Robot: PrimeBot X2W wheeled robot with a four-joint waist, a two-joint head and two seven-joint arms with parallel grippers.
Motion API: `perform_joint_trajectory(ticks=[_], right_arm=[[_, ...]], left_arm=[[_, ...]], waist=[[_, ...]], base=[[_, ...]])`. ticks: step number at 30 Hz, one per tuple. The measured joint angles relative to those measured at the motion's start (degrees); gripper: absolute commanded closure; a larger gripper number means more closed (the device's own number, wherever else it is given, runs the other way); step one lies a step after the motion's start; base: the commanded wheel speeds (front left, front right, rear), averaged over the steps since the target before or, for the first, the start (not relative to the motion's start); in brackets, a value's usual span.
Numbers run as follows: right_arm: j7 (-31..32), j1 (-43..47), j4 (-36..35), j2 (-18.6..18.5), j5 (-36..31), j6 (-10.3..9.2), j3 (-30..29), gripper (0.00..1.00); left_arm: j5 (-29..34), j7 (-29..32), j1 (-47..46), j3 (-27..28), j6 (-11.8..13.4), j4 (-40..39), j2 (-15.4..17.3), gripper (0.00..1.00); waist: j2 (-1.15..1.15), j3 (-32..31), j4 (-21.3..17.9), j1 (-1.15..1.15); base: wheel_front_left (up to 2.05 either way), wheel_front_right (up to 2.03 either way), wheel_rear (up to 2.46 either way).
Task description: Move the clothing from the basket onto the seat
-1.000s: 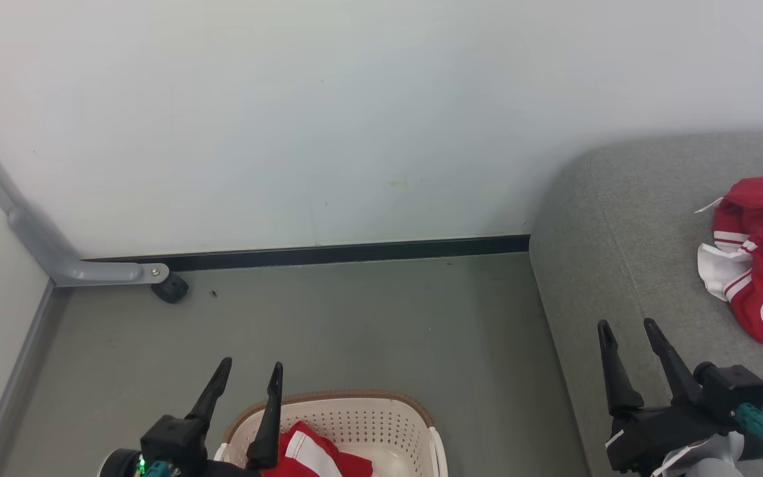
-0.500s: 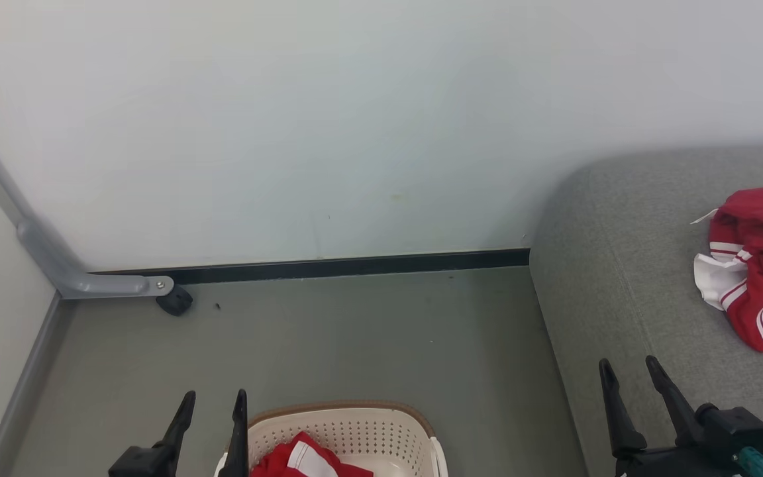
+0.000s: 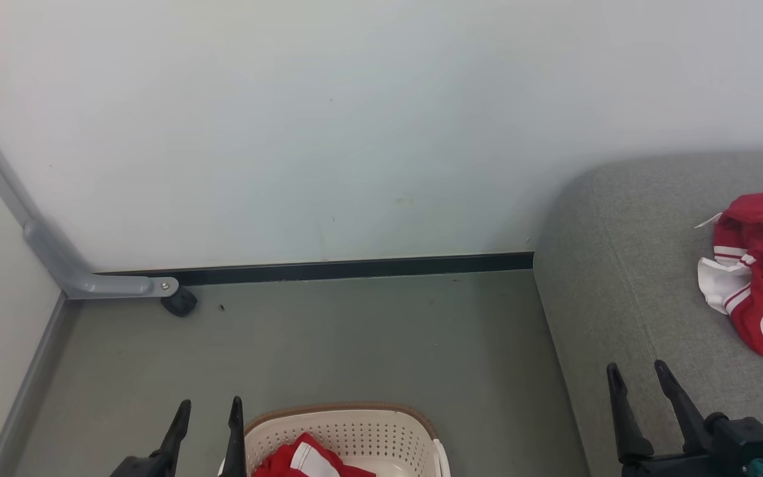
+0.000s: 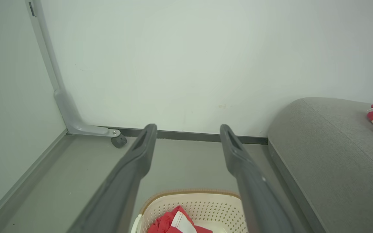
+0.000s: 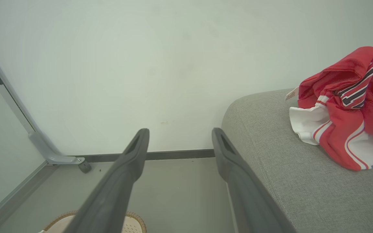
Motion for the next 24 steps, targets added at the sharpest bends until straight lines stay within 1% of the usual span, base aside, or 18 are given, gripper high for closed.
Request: perform_joint_trajectory(ticks=[9,13,24], right_arm=[[0.02,0.03,-1.32,-0.23,-0.42,-0.22,-0.03,0.0],[0.14,0.1,-1.72,-0.27,-0.42,-0.64,-0.03,0.0],[0.99,0.12,-3.91,-0.49,-0.42,-0.69,-0.08,0.0]], left_arm=[[1.67,0.0,0.0,0.74,0.0,-0.04,-0.44,0.0],[1.8,0.0,0.0,0.82,0.0,-0.09,-0.79,0.0],[2.3,-0.01,-0.01,1.29,0.0,-0.15,-1.49,0.0]], waist=[[0.0,0.31,0.13,0.0],[0.0,0.53,0.19,0.0],[0.0,1.6,0.26,0.0]], base=[[0.0,0.0,0.0],[0.0,0.0,0.0],[0.0,0.0,0.0]])
